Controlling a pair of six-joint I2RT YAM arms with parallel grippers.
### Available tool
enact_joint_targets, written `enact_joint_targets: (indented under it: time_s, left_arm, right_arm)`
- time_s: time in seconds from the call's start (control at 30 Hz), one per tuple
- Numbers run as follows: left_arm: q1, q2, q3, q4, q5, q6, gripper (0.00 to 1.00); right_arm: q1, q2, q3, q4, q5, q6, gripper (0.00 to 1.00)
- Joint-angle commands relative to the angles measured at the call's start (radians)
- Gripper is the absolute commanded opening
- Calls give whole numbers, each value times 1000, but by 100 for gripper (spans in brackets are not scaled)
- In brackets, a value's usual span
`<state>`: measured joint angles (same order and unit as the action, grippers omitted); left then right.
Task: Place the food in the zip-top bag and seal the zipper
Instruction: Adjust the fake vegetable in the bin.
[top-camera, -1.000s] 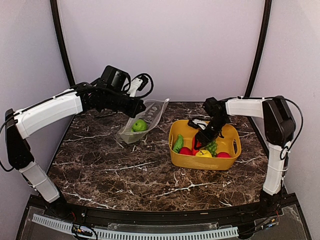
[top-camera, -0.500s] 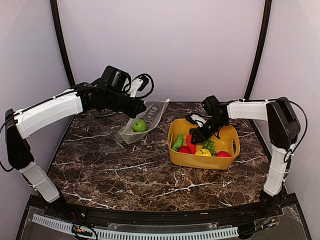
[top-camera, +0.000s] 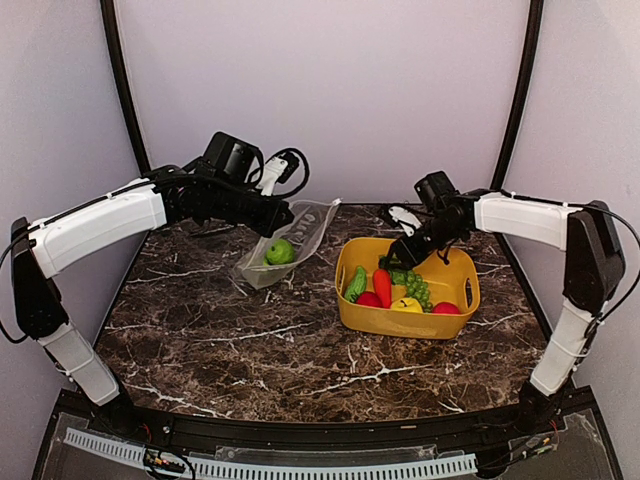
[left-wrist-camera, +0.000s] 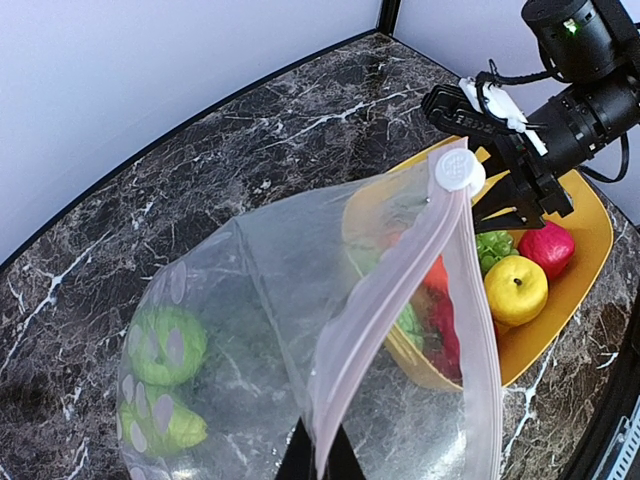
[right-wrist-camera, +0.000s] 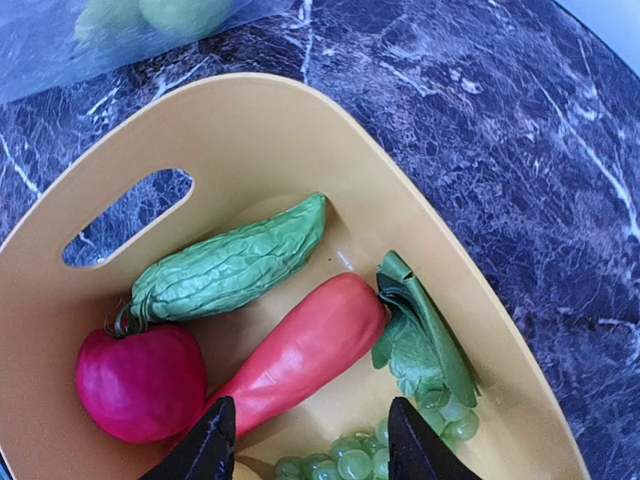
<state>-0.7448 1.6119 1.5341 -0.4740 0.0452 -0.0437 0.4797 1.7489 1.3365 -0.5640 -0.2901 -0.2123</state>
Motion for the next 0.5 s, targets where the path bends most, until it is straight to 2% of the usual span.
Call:
enact_joint_targets:
  time_s: [0.0,0.23,0.47]
  left_arm:
    - [-8,0,-2,-31,4,10,1]
    - [-10,-4,-2,-33,-14,17,1]
    - [-9,-3,0,-35,-14,19,1]
  right_arm:
    - [14,67,42,-19,25,60,55]
    - [19,179,98,-43,21,126,59]
    - [48,265,120,-44,111,140,60]
